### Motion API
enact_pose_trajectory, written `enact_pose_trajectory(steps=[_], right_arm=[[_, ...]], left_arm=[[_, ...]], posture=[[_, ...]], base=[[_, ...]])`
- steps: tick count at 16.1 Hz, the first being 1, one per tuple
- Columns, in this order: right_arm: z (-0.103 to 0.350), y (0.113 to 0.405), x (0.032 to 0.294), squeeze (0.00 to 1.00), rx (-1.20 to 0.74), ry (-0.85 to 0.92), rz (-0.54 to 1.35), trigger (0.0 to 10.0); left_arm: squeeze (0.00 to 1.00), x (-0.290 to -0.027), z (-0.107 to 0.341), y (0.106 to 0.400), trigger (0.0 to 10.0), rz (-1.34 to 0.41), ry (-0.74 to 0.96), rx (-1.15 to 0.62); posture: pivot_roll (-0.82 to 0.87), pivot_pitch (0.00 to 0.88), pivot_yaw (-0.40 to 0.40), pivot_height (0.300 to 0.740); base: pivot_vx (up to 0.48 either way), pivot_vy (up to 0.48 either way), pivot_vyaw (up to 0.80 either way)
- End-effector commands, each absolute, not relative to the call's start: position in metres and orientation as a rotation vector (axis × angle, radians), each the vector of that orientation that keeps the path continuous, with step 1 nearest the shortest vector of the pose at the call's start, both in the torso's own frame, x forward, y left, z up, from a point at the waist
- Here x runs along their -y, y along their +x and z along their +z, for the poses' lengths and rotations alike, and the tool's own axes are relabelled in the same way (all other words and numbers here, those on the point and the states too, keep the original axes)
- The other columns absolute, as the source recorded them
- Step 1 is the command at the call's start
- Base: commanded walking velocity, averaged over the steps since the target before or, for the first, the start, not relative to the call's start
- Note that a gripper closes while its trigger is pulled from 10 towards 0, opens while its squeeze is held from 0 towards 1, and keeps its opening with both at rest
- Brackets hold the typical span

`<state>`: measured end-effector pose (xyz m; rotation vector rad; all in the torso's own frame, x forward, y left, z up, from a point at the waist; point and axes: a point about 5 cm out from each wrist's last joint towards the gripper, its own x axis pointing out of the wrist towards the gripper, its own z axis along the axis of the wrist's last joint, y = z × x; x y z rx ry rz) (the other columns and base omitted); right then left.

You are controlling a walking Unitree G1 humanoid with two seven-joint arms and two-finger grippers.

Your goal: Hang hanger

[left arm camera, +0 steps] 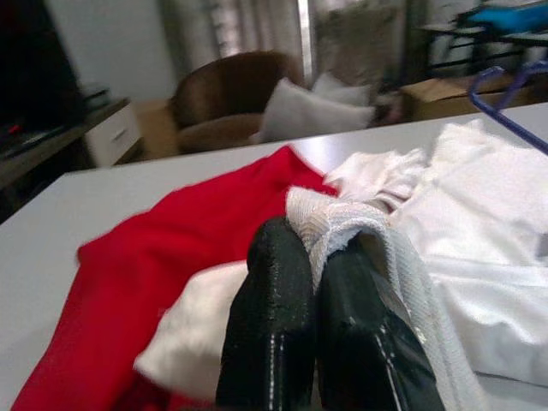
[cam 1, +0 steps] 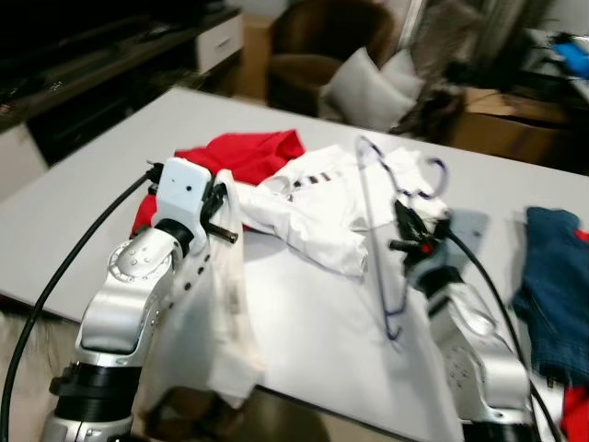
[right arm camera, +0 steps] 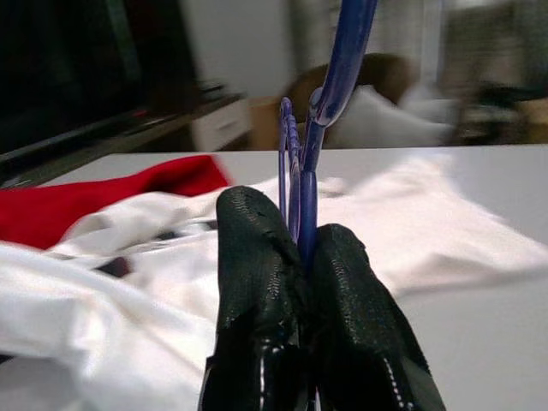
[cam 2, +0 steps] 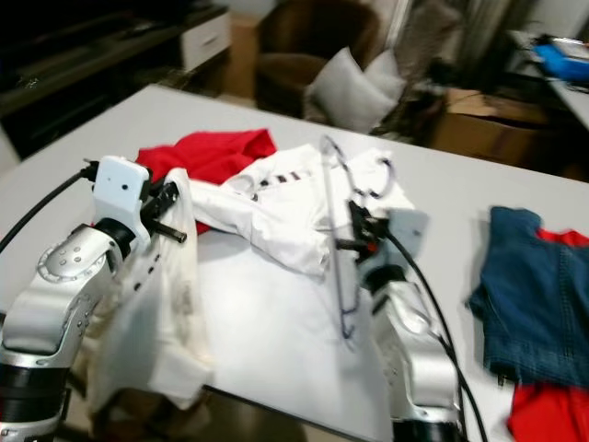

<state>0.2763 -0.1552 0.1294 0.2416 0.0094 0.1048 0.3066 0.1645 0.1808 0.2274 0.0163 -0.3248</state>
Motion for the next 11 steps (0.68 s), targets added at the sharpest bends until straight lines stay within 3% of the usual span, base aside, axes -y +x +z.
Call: enact_pose_trajectory(steps=[1,2,4,6,11], right_arm=[[0.1344,0.2752,0.1545,0.00,0.010,0.252,0.103,10.0],[0.1344,0.2746,0.1547,0.00,0.011,0.252,0.101,10.0],[0.1343,0.2729,0.1547,0.00,0.012,0.254,0.096,10.0],[0.1341,0.2725,0.1545,0.00,0.013,0.258,0.094,10.0],[0.1338,0.2735,0.1526,0.00,0.010,0.266,0.109,10.0]], left_arm=[[0.00,-0.1616,0.1855,0.3092,10.0,-0.338,0.233,0.000],[0.00,-0.1611,0.1858,0.3100,10.0,-0.337,0.251,0.000],[0.00,-0.1583,0.1866,0.3101,10.0,-0.354,0.305,0.015],[0.00,-0.1581,0.1857,0.3096,10.0,-0.351,0.277,0.010],[0.00,-0.1559,0.1848,0.3054,10.0,-0.384,0.247,0.020]], posture=[[-0.09,0.000,-0.040,0.719],[-0.09,0.000,-0.038,0.719],[-0.09,0.000,-0.035,0.719],[-0.09,0.000,-0.035,0.719],[-0.08,0.000,-0.047,0.719]], base=[[0.000,0.450,-0.77],[0.000,0.000,-0.77],[0.000,-0.480,-0.66],[0.000,-0.480,0.00],[0.000,0.000,0.00]])
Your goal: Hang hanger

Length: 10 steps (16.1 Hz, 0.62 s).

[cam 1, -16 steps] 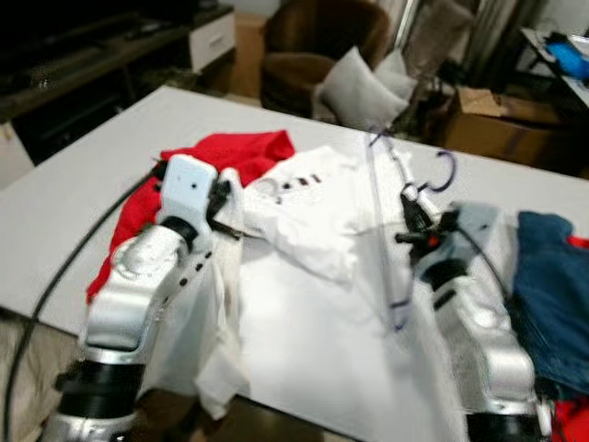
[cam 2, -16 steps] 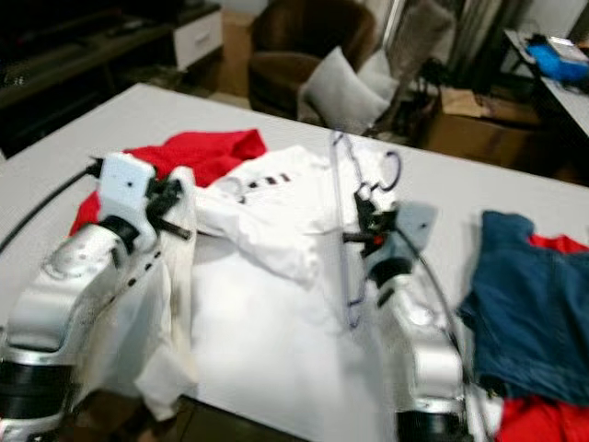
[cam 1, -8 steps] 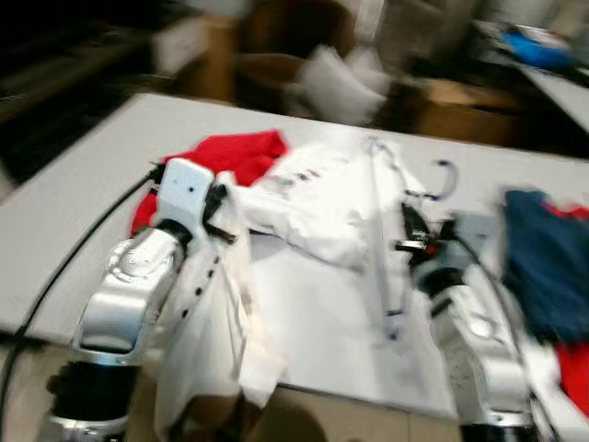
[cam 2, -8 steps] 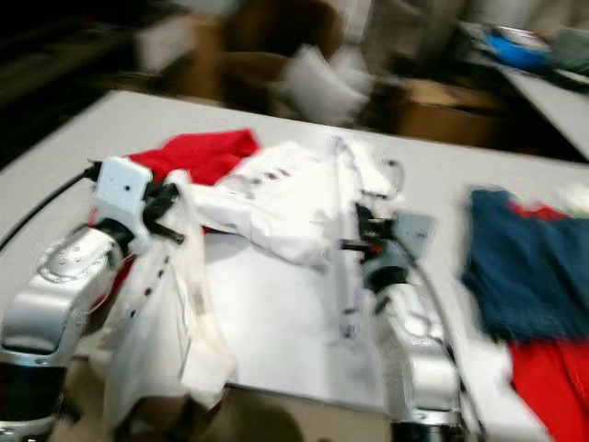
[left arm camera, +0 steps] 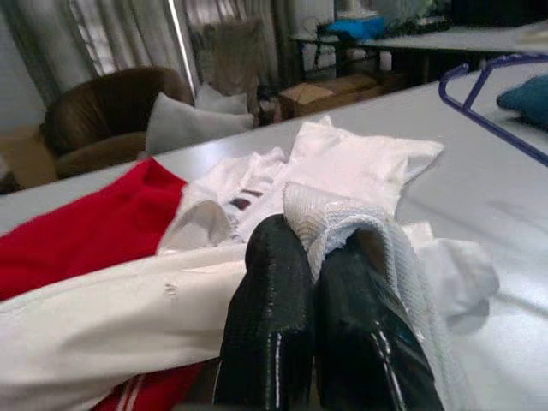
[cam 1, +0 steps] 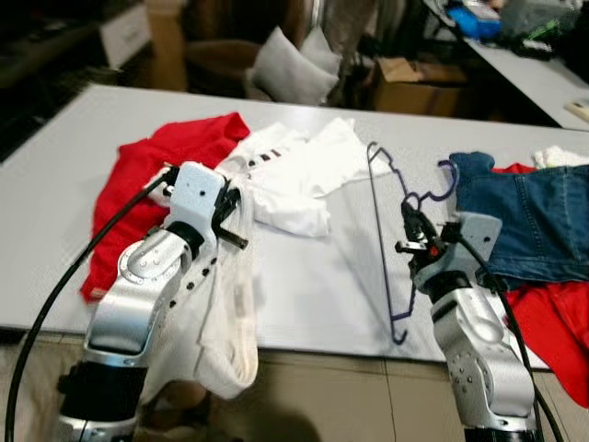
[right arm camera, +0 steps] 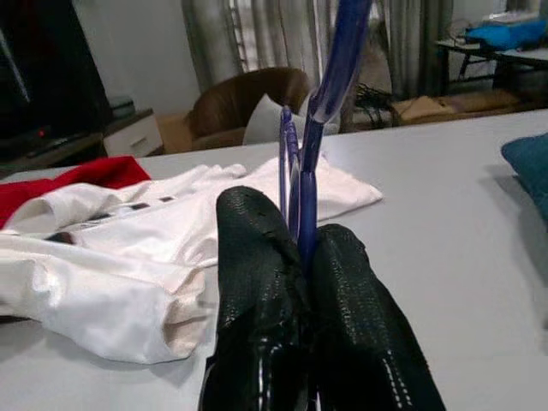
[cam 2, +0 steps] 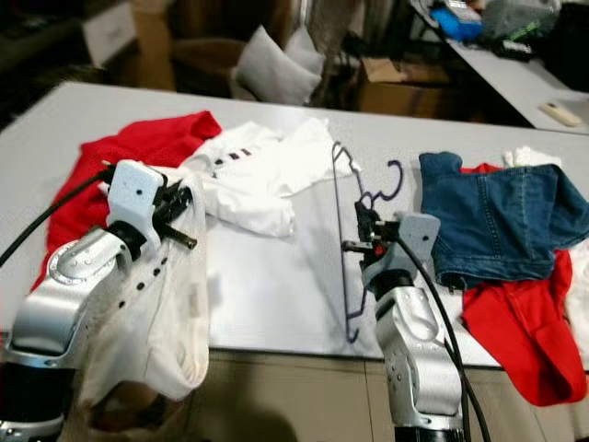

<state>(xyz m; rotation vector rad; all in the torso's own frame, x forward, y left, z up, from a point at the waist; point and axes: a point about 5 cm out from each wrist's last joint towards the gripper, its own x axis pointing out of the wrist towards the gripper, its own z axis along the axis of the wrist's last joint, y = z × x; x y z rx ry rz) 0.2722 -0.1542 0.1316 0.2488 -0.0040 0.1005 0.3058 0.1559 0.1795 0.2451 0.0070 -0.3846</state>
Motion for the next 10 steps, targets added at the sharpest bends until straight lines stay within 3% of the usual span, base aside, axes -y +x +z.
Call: enact_pose_trajectory(steps=[1,4,7,10], right_arm=[[0.135,0.276,0.153,0.00,0.014,0.258,0.117,10.0],[0.142,0.284,0.157,0.00,0.020,0.208,0.181,10.0],[0.174,0.291,0.168,0.00,0.057,0.099,0.481,10.0],[0.192,0.288,0.179,0.00,0.064,-0.034,0.654,10.0]], left_arm=[[0.00,-0.156,0.186,0.307,10.0,-0.381,0.246,0.023],[0.00,-0.156,0.194,0.313,10.0,-0.376,0.249,0.039],[0.00,-0.158,0.243,0.342,10.0,-0.418,0.247,0.160],[0.00,-0.159,0.276,0.363,10.0,-0.438,0.255,0.225]], posture=[[-0.08,0.000,-0.049,0.719],[-0.08,0.000,-0.059,0.719],[-0.07,0.000,-0.056,0.719],[-0.07,0.000,-0.053,0.719]], base=[[0.000,0.000,0.00],[0.000,0.000,0.00],[0.000,0.000,0.00],[0.000,0.000,0.00]])
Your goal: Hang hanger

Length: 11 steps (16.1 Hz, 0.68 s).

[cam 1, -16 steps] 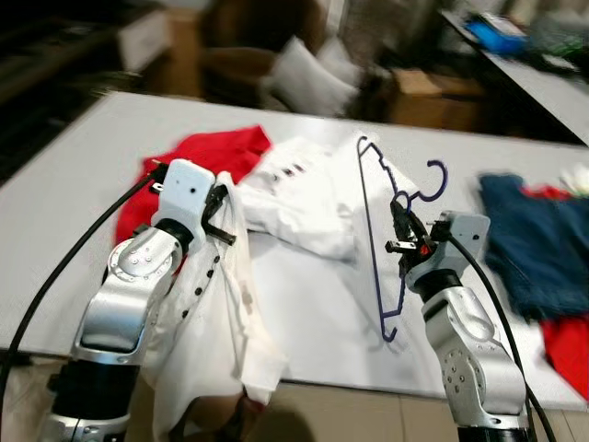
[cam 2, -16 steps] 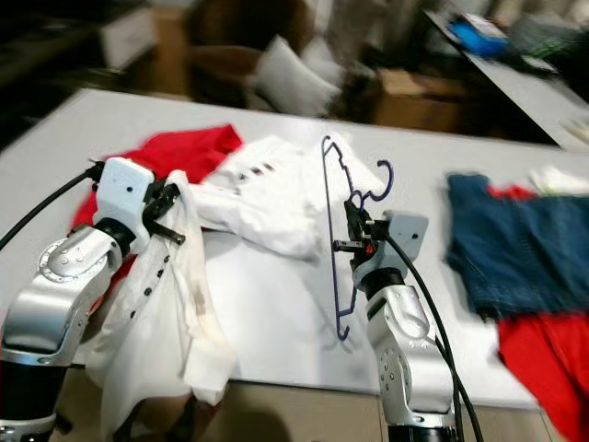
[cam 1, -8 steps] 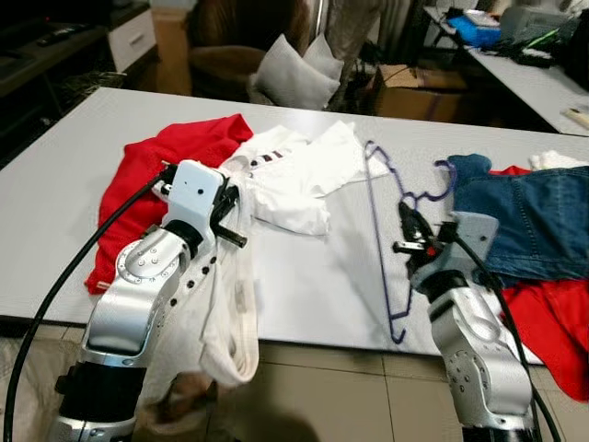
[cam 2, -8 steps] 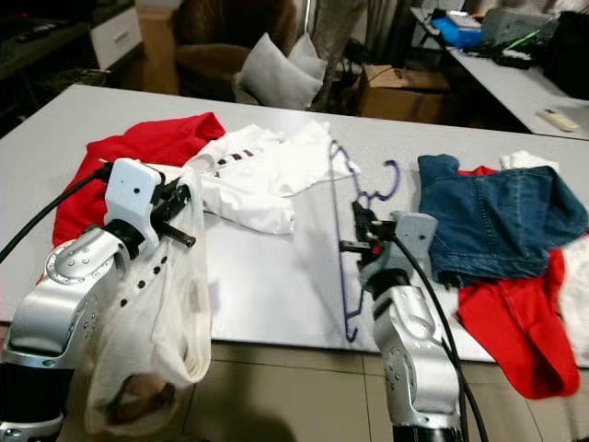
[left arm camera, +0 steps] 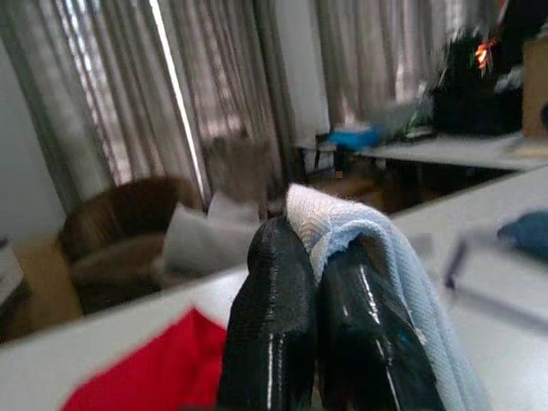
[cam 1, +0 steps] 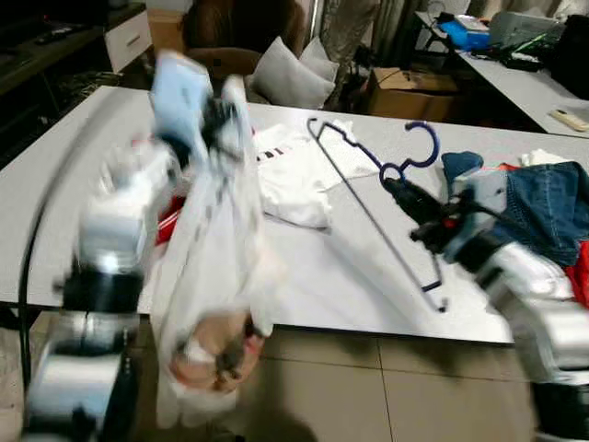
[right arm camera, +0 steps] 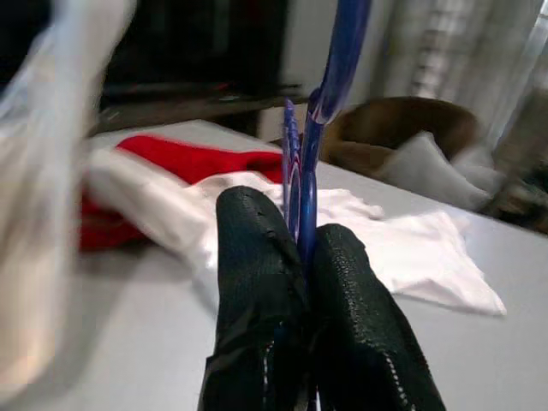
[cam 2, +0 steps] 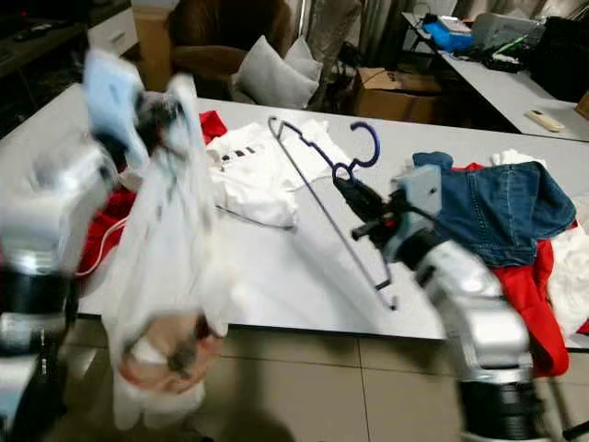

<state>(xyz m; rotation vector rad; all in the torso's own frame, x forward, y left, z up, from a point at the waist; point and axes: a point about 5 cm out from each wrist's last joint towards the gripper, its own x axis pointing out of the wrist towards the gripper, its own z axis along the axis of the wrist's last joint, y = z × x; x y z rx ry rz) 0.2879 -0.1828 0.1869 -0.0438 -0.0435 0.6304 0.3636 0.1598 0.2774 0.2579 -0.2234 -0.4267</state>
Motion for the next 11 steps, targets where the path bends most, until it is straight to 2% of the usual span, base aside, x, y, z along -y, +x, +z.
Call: enact_pose_trajectory(steps=[1,4,6,8,11], right_arm=[[0.195,0.287,0.182,0.00,0.060,-0.064,0.688,10.0],[0.214,0.274,0.207,0.00,-0.001,-0.244,0.884,10.0],[0.236,0.252,0.225,0.00,-0.062,-0.293,1.049,10.0],[0.251,0.248,0.230,0.00,-0.028,-0.274,1.070,10.0],[0.263,0.242,0.225,0.00,0.009,-0.217,1.155,10.0]], left_arm=[[0.00,-0.158,0.282,0.367,10.0,-0.452,0.265,0.234],[0.00,-0.153,0.315,0.391,10.0,-0.475,0.410,0.279],[0.00,-0.149,0.336,0.404,10.0,-0.456,0.474,0.311],[0.00,-0.147,0.333,0.408,10.0,-0.446,0.534,0.298],[0.00,-0.136,0.329,0.412,10.0,-0.489,0.513,0.296]], posture=[[-0.07,0.000,-0.050,0.719],[-0.08,0.000,-0.029,0.719],[-0.08,0.000,-0.029,0.719],[-0.11,0.000,-0.006,0.719],[-0.11,0.000,-0.007,0.719]], base=[[0.000,0.000,0.00],[0.000,0.000,0.00],[0.000,0.000,0.00],[0.000,0.000,0.00],[0.000,0.000,0.00]])
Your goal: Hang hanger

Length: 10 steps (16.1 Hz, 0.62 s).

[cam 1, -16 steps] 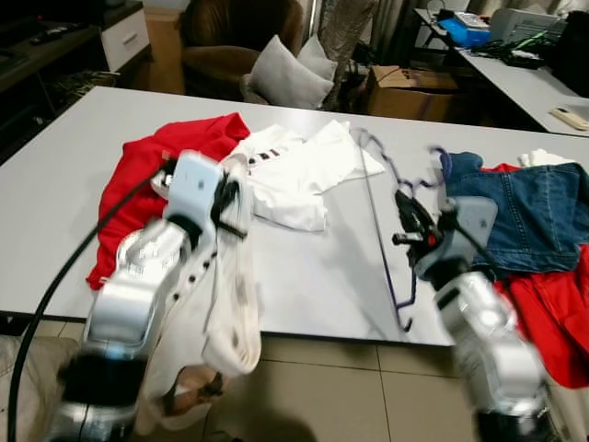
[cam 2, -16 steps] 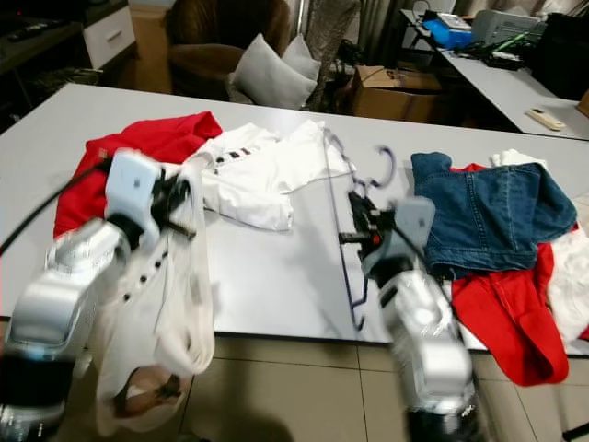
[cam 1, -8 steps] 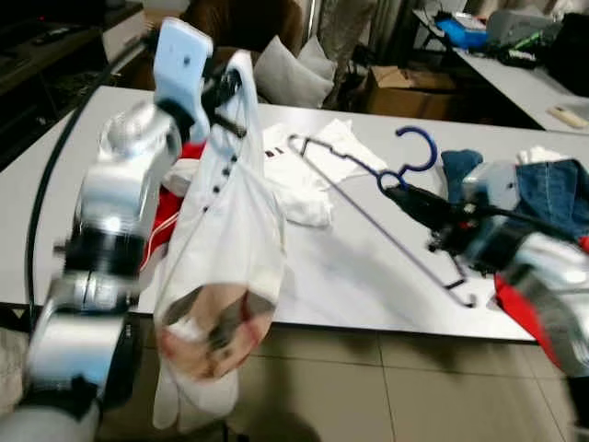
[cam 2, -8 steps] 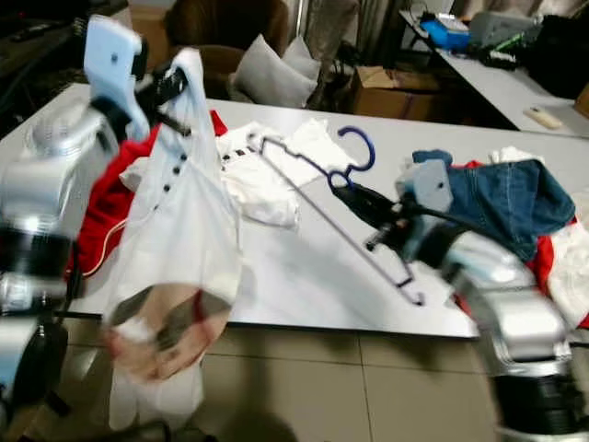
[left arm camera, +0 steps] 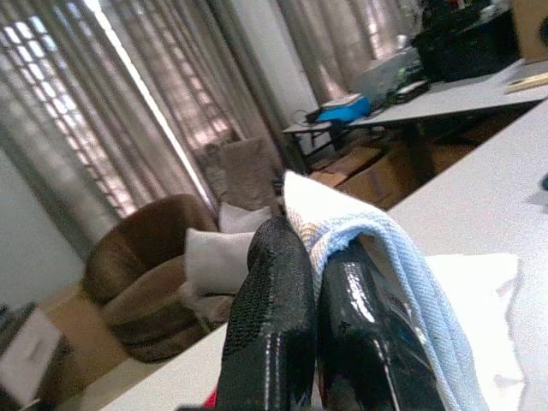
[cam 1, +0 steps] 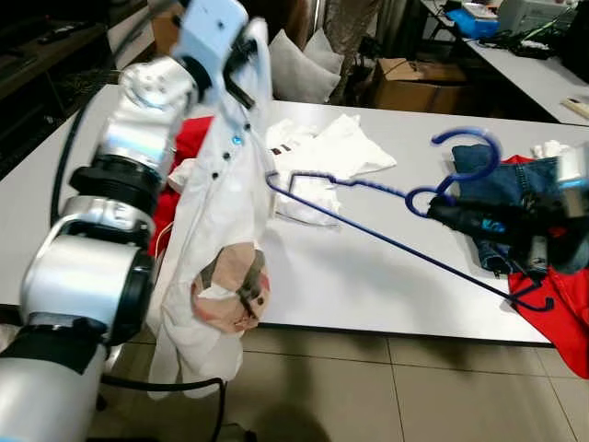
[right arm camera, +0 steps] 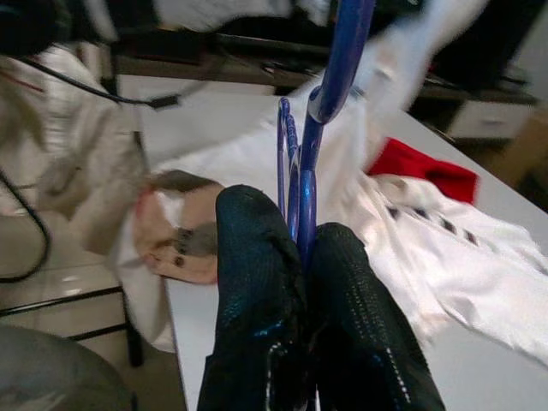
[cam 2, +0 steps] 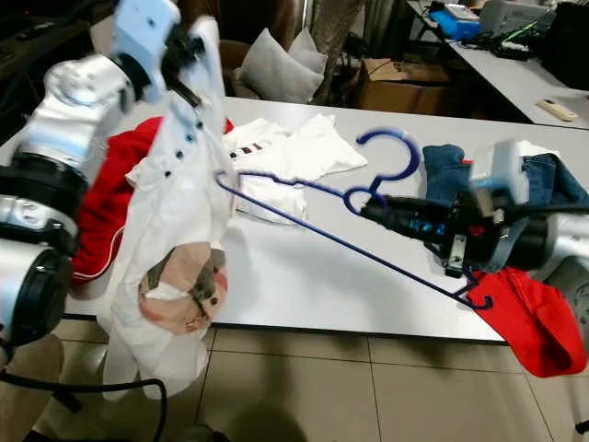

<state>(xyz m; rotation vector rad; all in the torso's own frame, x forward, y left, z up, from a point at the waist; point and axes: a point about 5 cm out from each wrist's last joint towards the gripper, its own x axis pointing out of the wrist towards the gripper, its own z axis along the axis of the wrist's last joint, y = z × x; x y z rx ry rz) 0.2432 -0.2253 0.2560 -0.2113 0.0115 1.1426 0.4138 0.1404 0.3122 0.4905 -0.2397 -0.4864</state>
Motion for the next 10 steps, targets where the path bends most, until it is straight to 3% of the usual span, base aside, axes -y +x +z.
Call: enact_pose_trajectory(steps=[1,5,8,10], right_arm=[[0.257,0.242,0.219,0.00,-0.017,-0.217,1.177,10.0],[0.219,0.265,0.189,0.00,-0.101,-0.224,1.162,10.0],[0.201,0.309,0.143,0.00,-0.010,-0.154,1.087,10.0],[0.214,0.347,0.128,0.00,0.084,-0.111,0.987,10.0]], left_arm=[[0.00,-0.130,0.330,0.412,10.0,-0.520,0.489,0.305],[0.00,-0.105,0.348,0.403,10.0,-0.654,0.322,0.393],[0.00,-0.104,0.381,0.385,10.0,-0.737,0.132,0.439],[0.00,-0.102,0.398,0.374,10.0,-0.789,0.064,0.469]], posture=[[-0.11,0.000,-0.008,0.719],[-0.10,0.000,-0.030,0.719],[-0.06,0.000,-0.061,0.719],[-0.04,0.000,-0.080,0.719]], base=[[0.000,0.000,0.00],[0.000,0.000,0.00],[0.000,0.000,0.00],[0.000,0.000,0.00]])
